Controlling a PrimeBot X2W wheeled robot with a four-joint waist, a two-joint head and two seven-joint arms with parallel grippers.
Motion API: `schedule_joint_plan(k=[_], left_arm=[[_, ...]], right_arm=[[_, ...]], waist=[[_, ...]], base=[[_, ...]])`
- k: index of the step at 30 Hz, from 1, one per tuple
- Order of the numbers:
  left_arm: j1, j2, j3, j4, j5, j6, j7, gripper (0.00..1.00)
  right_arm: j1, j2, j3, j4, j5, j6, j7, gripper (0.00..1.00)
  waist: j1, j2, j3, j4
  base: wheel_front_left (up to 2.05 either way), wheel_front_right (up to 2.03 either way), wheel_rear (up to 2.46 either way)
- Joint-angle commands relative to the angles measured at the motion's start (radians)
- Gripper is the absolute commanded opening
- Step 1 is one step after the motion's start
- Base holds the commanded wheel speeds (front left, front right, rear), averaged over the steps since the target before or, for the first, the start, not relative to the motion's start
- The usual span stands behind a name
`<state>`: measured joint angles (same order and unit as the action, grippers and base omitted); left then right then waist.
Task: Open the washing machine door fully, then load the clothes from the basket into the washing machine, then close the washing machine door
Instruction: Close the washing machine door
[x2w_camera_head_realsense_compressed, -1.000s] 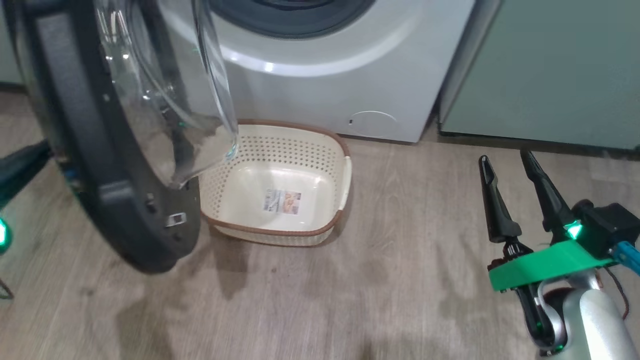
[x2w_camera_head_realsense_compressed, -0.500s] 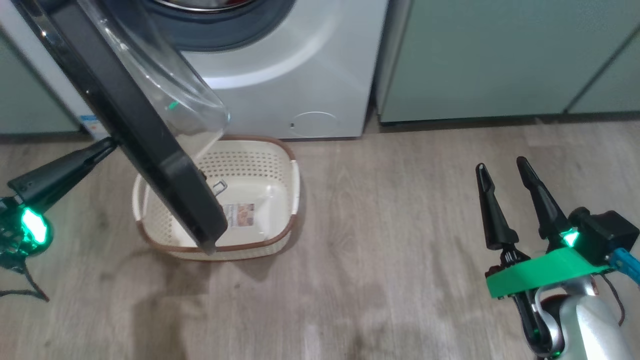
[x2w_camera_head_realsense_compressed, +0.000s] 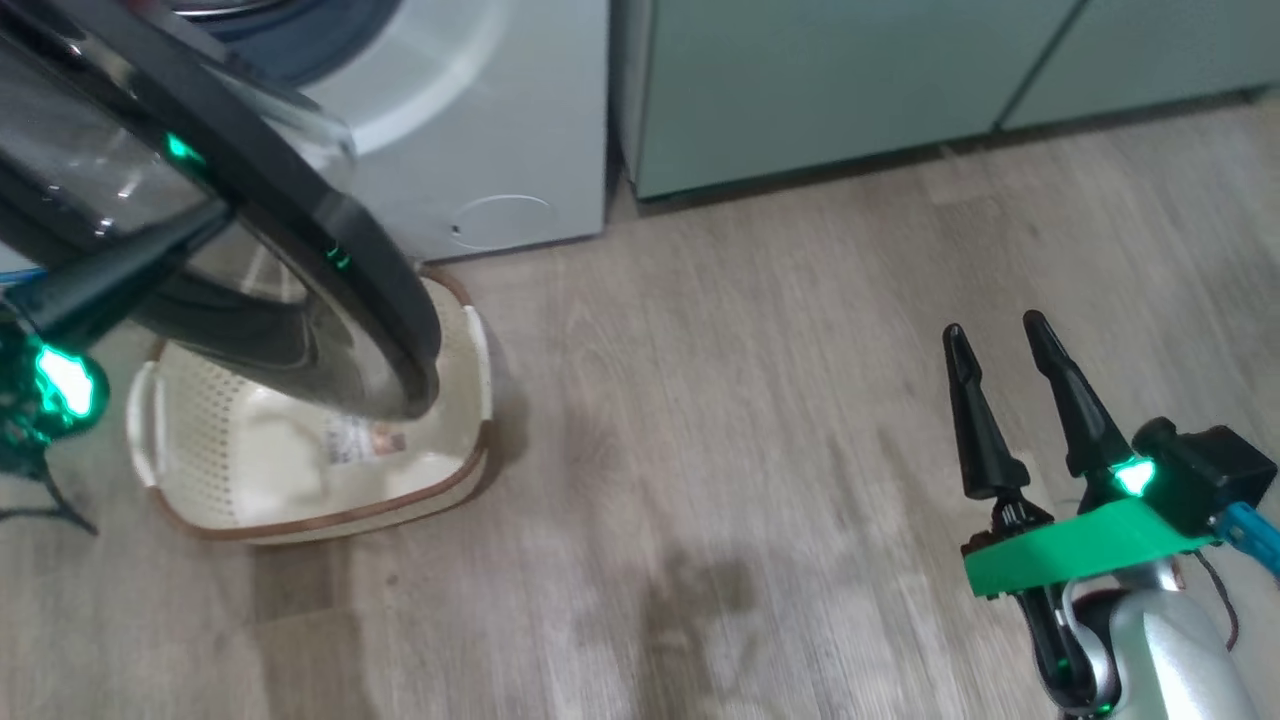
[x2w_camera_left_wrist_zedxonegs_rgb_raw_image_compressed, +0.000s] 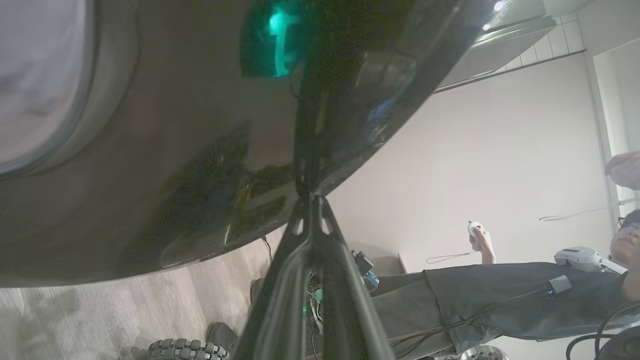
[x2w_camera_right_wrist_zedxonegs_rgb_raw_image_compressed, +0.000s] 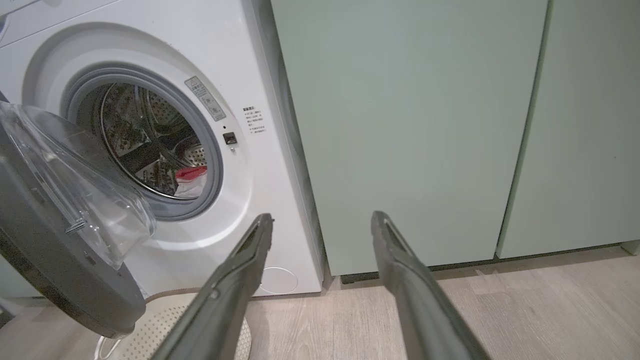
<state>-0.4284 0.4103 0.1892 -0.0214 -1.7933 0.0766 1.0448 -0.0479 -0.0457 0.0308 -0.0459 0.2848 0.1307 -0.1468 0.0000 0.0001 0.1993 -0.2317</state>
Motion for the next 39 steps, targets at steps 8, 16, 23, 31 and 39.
schedule_joint_plan(k=[8,16,23,31,39], left_arm=[[-0.168,0.047,0.029,0.014,0.017,0.023,-0.025,0.0],[-0.327,0.051,0.015,0.109,0.063,0.032,-0.083,0.0],[-0.445,0.041,0.007,0.234,0.121,0.041,-0.173,0.0],[-0.49,0.023,-0.004,0.319,0.145,0.009,-0.208,0.0],[-0.335,-0.03,0.038,0.269,0.068,-0.074,-0.16,0.0]], right_arm=[[-0.041,-0.004,0.037,-0.022,0.026,0.0,-0.039,1.0],[-0.08,-0.004,0.066,0.0,0.043,0.0,-0.068,1.0],[-0.098,-0.004,0.078,0.018,0.055,0.0,-0.083,1.0],[-0.105,-0.004,0.084,0.036,0.072,0.0,-0.097,1.0],[-0.103,-0.004,0.074,0.052,0.065,0.0,-0.105,1.0]], waist=[[0.0,-0.0001,0.09,-0.094],[0.0,-0.0001,0.155,-0.155],[0.0,-0.0001,0.173,-0.184],[0.0,-0.0001,0.178,-0.175],[0.0,-0.0001,0.148,-0.09]], base=[[0.0,0.0,0.0],[0.0,0.0,0.0],[0.0,0.0,0.0],[0.0,0.0,0.0],[0.0,0.0,0.0]])
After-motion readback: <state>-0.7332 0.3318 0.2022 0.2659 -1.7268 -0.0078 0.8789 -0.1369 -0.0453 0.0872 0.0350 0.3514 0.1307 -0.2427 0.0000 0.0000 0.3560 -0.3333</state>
